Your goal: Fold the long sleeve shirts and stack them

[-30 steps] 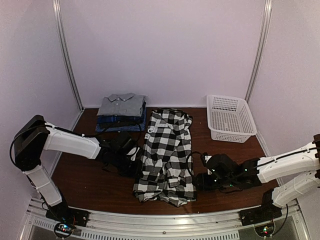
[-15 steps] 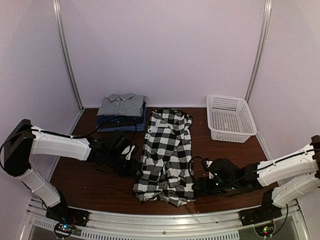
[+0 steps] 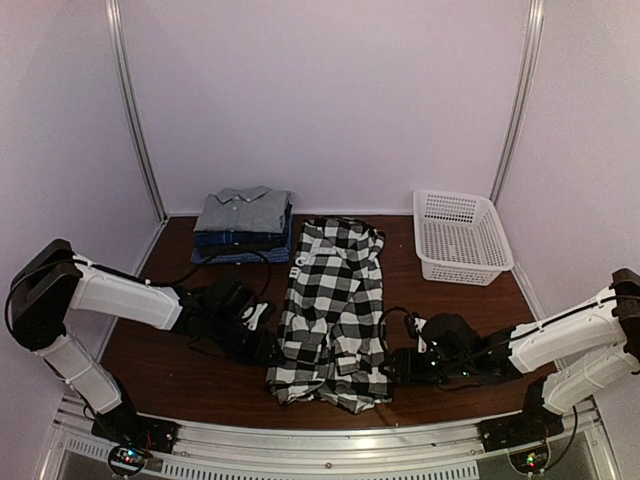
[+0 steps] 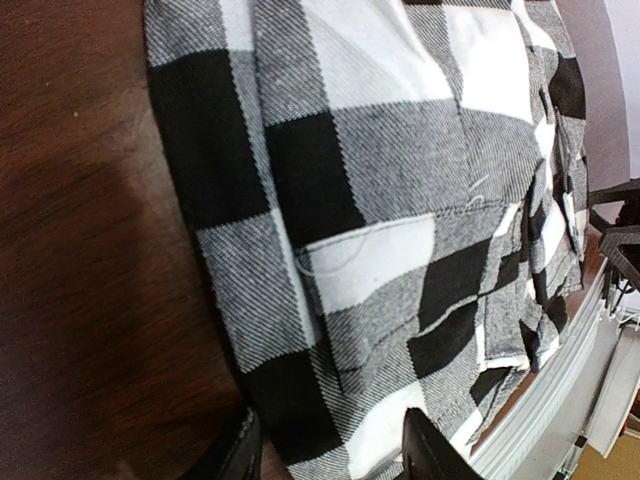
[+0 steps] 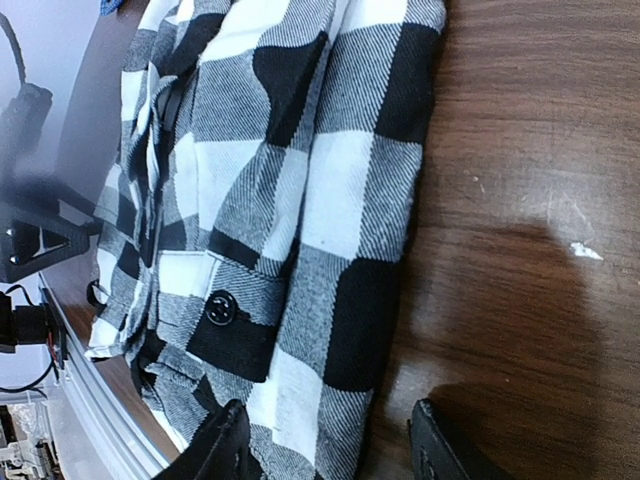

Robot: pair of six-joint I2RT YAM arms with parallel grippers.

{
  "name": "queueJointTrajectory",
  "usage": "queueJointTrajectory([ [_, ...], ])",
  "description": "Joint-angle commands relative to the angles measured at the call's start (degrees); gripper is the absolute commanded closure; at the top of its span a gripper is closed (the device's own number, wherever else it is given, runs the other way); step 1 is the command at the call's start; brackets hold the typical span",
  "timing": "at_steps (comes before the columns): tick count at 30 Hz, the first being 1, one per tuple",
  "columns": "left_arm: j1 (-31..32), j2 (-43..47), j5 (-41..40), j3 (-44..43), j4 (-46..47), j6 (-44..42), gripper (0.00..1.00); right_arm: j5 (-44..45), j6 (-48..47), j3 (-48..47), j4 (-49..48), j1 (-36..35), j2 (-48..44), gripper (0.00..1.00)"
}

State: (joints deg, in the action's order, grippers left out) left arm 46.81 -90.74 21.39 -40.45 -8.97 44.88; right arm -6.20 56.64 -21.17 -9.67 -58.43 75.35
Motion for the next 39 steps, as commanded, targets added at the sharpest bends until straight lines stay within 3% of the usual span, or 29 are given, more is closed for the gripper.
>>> queueJointTrajectory([
  [1,-0.3,-1.6,2.1,1.4,4.2,0.3,0.51,-3.4,1.9,2.5,-7.9,1.3,2.5,0.44],
  [7,0.0,-2.4,4.4,3.4,7.4,2.7,0.63,-5.7,2.5,2.8,-11.2,1.5,5.2,0.46],
  [13,3.5,-1.9,5.0,4.6,8.5,5.6,0.9,-6.6,3.6,5.2,-11.3,1.5,2.6,0.7],
  [18,7.1,-0.2,4.3,5.6,8.6,8.7,0.95,-7.2,5.7,9.0,-10.3,1.3,-3.4,0.9],
  [21,9.4,0.9,3.7,6.4,8.6,10.7,0.95,-6.5,6.6,10.8,-7.6,0.9,-8.2,0.91],
  [25,10.7,3.7,1.9,8.7,8.2,12.6,0.88,-5.6,8.4,12.3,-5.2,-0.8,-14.1,0.84],
  [31,10.7,7.8,-0.7,10.5,8.5,14.0,0.6,-3.4,7.5,12.9,-2.6,-0.9,-16.1,0.57],
  [35,10.3,8.3,-2.1,10.5,10.1,14.8,0.53,-3.6,6.2,12.0,-4.7,-0.7,-12.4,0.44],
  [39,9.0,7.7,-1.2,11.6,14.4,15.5,0.49,-5.3,5.6,10.8,-9.0,-0.6,-6.9,0.42],
])
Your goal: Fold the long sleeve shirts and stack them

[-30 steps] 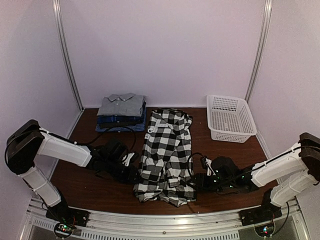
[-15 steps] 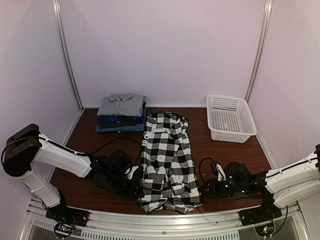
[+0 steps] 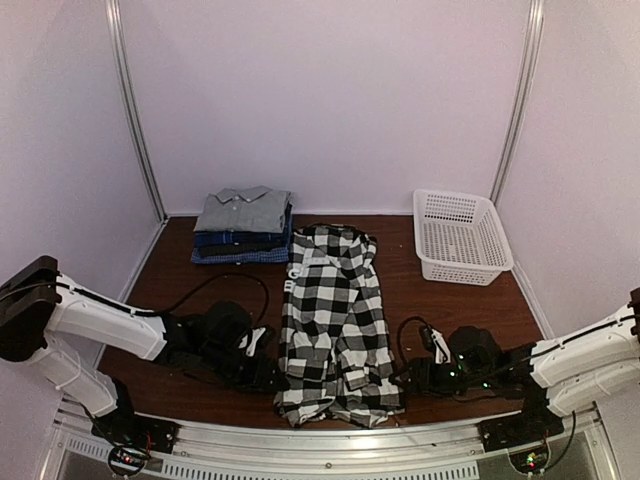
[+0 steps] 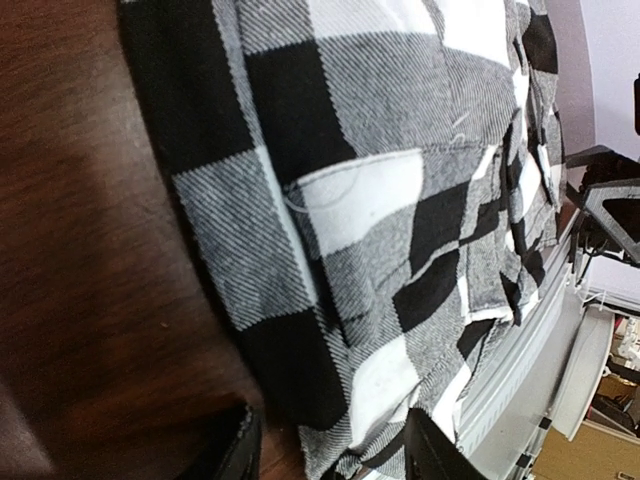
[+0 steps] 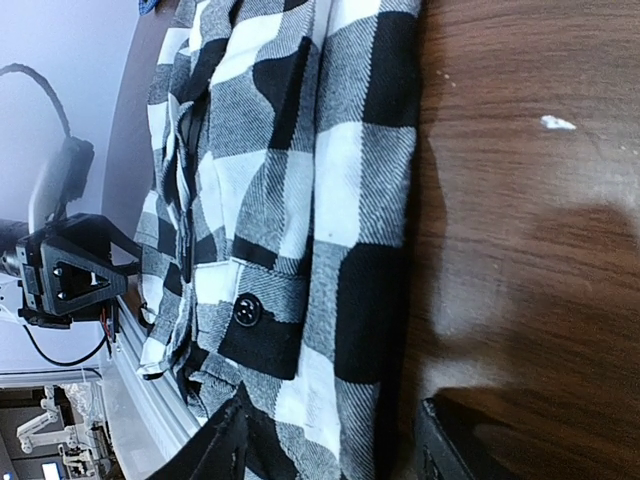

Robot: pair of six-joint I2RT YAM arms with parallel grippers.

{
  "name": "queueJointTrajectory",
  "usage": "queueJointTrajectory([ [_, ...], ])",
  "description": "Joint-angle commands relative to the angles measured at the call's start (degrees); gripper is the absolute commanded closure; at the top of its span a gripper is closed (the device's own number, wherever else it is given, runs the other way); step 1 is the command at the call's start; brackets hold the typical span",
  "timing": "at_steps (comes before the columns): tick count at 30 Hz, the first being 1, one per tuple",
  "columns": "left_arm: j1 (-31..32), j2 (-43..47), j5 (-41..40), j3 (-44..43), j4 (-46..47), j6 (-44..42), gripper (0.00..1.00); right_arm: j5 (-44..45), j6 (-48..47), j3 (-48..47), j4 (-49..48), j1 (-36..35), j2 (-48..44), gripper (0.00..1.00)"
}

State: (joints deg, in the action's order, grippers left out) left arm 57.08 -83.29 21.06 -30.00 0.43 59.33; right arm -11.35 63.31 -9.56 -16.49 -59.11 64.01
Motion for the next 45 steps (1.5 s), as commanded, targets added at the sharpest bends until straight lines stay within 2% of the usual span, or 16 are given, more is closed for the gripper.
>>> queueJointTrajectory([
  [1,-1.7,-0.2,-0.9,1.2,5.5,1.1,0.49,-0.6,-1.2,-1.2,-3.0,0.0,5.4,0.42],
  [10,-3.7,-5.2,3.0,3.7,16.0,4.8,0.5,-3.0,-0.8,-3.6,-7.7,0.0,11.3,0.46],
  [13,-3.8,-7.0,3.9,3.5,17.8,5.7,0.56,-3.9,-0.4,-3.9,-9.9,0.0,13.1,0.48],
  [19,-3.7,-8.3,5.4,2.9,17.6,5.6,0.74,-5.9,0.8,-4.8,-14.9,-0.3,17.1,0.55],
  [31,-3.8,-4.8,7.5,3.2,15.5,3.6,0.97,-7.2,3.2,-4.6,-19.0,-1.0,18.4,0.83],
  [39,-4.2,-0.8,8.8,3.5,14.1,3.8,1.0,-7.1,3.8,-5.6,-18.4,-1.1,16.2,1.0],
  [45,-5.7,1.9,10.2,4.1,13.8,4.3,1.0,-6.3,3.4,-7.0,-15.9,-1.1,14.2,1.0],
])
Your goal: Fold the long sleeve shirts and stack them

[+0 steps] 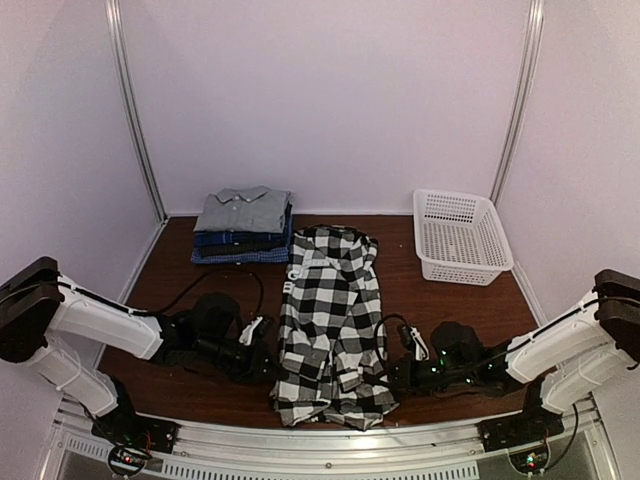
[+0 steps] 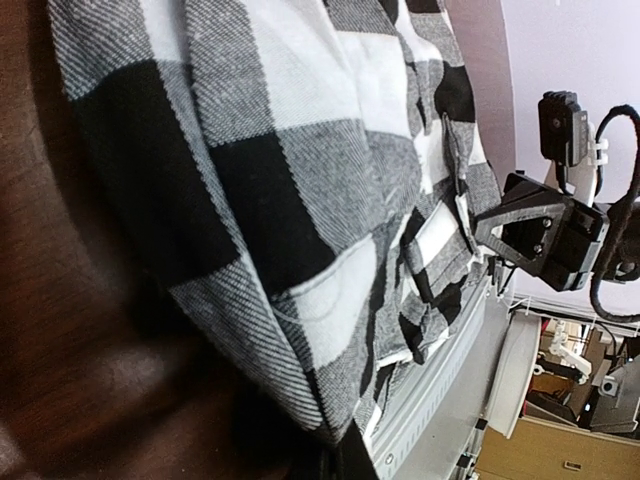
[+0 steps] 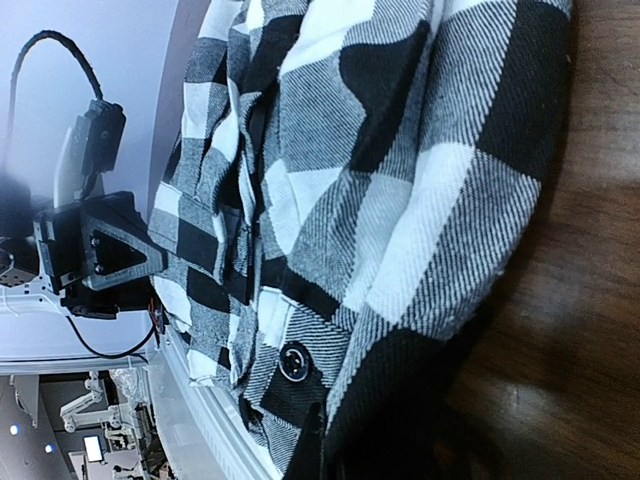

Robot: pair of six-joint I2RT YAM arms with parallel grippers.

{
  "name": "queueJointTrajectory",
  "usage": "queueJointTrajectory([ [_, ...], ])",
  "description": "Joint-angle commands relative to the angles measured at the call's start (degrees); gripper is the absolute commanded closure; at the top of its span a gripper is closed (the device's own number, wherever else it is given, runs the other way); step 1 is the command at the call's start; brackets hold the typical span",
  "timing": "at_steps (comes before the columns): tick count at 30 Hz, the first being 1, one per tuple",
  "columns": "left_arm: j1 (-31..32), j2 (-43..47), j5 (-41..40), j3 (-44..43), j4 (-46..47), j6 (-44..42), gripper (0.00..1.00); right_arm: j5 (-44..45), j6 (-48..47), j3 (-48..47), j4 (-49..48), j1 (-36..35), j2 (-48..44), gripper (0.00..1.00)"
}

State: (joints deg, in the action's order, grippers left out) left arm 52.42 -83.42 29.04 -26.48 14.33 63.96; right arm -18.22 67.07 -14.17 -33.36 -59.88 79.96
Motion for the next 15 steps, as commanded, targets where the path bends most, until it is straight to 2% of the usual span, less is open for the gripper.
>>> queueJointTrajectory([
  [1,-1.2,2.1,2.4,0.5,-0.2,-0.3,1.0,0.7,-0.6,-2.8,1.5,-0.3,-1.8,1.0],
  [4,-1.6,1.9,2.8,0.5,-0.1,-0.4,1.0,0.7,-0.7,-3.3,2.1,-0.2,-1.4,0.99],
  [6,-1.7,1.7,2.9,0.6,0.0,-0.6,1.0,0.4,-0.7,-3.3,1.9,-0.2,-0.8,0.87],
  [10,-1.7,1.0,3.1,0.6,0.4,-0.6,1.0,-0.1,-0.2,-3.0,0.8,-0.2,1.2,0.74],
  [15,-1.7,0.5,3.1,0.5,0.5,-0.8,1.0,-1.4,0.4,-2.8,-2.6,-0.2,5.1,0.72],
])
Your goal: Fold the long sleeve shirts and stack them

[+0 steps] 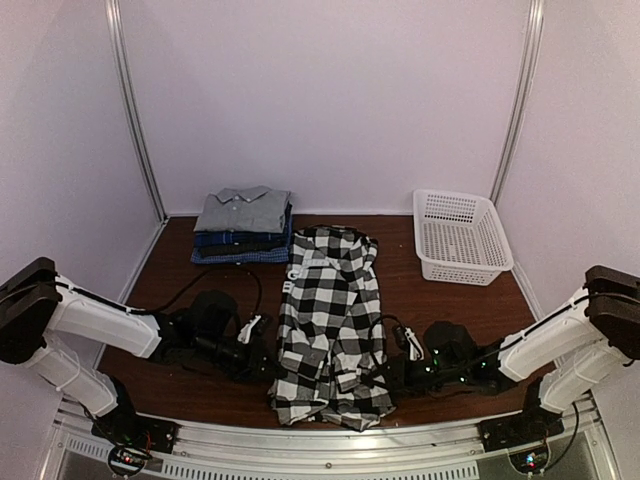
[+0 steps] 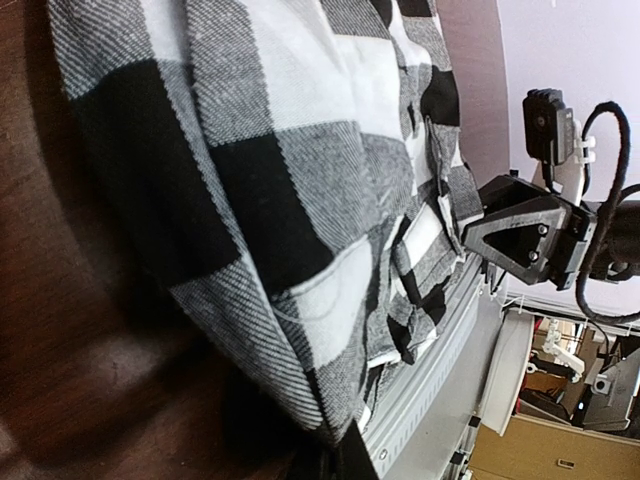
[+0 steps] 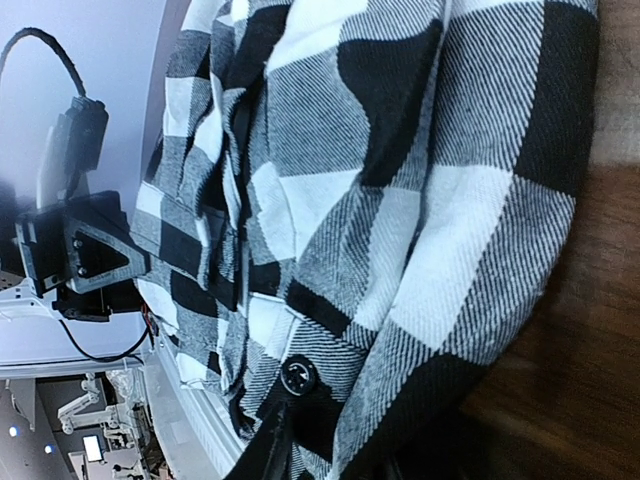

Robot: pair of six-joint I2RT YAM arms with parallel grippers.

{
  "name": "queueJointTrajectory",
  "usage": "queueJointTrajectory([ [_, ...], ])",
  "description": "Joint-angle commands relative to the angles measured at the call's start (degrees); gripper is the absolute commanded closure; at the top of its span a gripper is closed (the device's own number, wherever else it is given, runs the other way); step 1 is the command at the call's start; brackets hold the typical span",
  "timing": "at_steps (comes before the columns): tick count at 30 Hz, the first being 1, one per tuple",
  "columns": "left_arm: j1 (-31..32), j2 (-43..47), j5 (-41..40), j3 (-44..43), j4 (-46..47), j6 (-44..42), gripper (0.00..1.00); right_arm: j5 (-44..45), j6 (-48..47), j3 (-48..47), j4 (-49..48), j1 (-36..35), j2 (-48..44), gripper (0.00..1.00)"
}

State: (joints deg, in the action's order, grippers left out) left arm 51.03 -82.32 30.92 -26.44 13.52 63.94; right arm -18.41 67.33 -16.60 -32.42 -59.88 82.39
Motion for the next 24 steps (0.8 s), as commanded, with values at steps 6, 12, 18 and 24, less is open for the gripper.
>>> queueJointTrajectory([
  [6,-0.3,-0.8,1.5,0.8,1.3,-0.8,1.0,-2.1,0.8,-0.7,-6.8,-0.2,5.2,0.75],
  [12,-0.3,-0.6,1.8,1.3,1.9,-0.4,1.0,-2.7,0.8,-0.9,-7.1,-0.2,4.3,0.97],
  [18,-0.9,-0.4,4.3,2.2,5.6,2.1,1.0,-3.0,1.5,-0.8,-7.1,0.4,1.6,1.0],
  [24,-2.8,0.6,8.0,3.3,11.0,6.2,1.0,-3.6,3.1,-0.6,-7.8,1.9,-1.8,1.0],
])
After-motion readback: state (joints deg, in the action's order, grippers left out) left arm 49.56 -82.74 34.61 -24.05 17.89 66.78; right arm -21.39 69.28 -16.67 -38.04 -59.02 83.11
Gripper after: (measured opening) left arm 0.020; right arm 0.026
